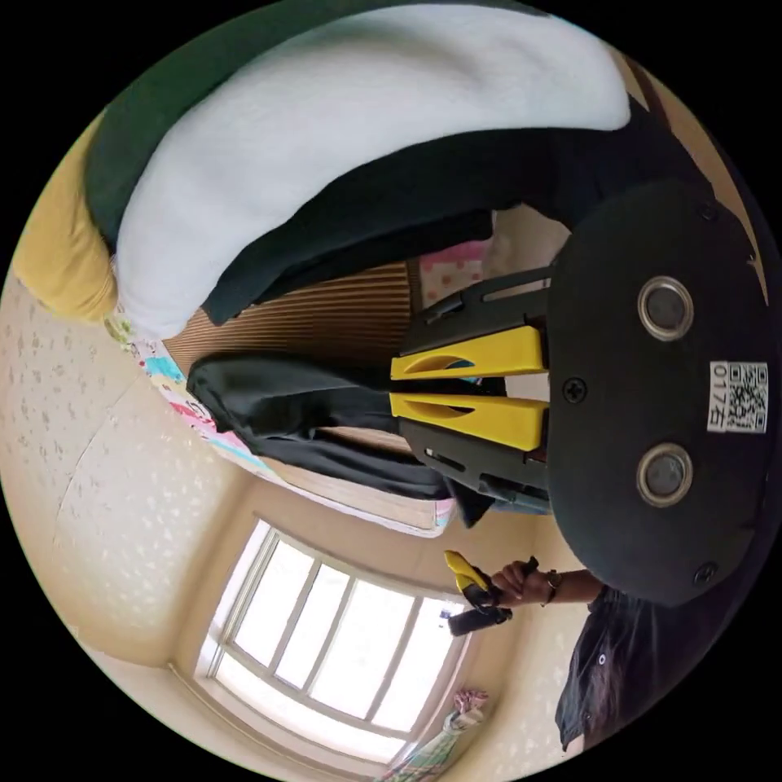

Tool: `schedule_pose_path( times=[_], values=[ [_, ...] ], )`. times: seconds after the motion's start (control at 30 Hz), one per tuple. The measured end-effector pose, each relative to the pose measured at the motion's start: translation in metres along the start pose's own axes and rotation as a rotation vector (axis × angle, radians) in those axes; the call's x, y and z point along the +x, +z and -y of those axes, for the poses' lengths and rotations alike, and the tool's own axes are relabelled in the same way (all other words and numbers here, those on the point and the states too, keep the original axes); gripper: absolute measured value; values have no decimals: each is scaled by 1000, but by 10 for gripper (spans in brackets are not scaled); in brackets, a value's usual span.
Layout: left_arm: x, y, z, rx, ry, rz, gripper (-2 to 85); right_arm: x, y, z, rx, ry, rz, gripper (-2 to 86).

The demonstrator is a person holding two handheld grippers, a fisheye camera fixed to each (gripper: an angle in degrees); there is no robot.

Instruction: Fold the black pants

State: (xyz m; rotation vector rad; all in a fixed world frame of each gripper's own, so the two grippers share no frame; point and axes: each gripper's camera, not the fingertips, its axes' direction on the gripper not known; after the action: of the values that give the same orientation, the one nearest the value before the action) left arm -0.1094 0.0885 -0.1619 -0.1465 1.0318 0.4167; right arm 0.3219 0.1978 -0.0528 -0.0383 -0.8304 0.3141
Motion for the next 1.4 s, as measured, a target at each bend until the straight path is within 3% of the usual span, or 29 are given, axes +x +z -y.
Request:
schedule_pose_path(
  times=[0.13,0.23,0.33,0.4,0.5,0.57,0.67,0.9,1.03,1.23,1.4],
  values=[
    [38,88,43,-167,136,-62,166,-21,4,-5,-25,-46,37,33],
    [57,140,53,-276,161,34,179,-46,6,-4,-45,-108,65,34],
    [59,164,42,-312,125,59,132,-66,11,0,-90,-157,132,36],
    [55,151,25,-243,130,-11,37,-81,15,5,-160,-239,82,42],
    [45,123,5,-164,88,-49,27,-91,-4,25,-87,-281,-21,63],
    [39,107,-6,-126,52,-62,21,-99,-10,57,-33,-299,-88,130],
    [35,84,-16,-73,57,-89,13,-112,26,135,-75,-363,-218,160],
    [9,37,-27,48,54,-234,4,-24,167,311,-134,-52,-323,168],
    [-10,23,-40,104,42,-327,1,20,201,337,-82,51,-416,143],
    [-67,-1,-77,189,-83,-503,-2,-10,213,368,-36,-57,-155,46],
    [-107,-39,-138,324,-319,-497,1,-164,237,363,76,-340,-39,40]
  ],
)
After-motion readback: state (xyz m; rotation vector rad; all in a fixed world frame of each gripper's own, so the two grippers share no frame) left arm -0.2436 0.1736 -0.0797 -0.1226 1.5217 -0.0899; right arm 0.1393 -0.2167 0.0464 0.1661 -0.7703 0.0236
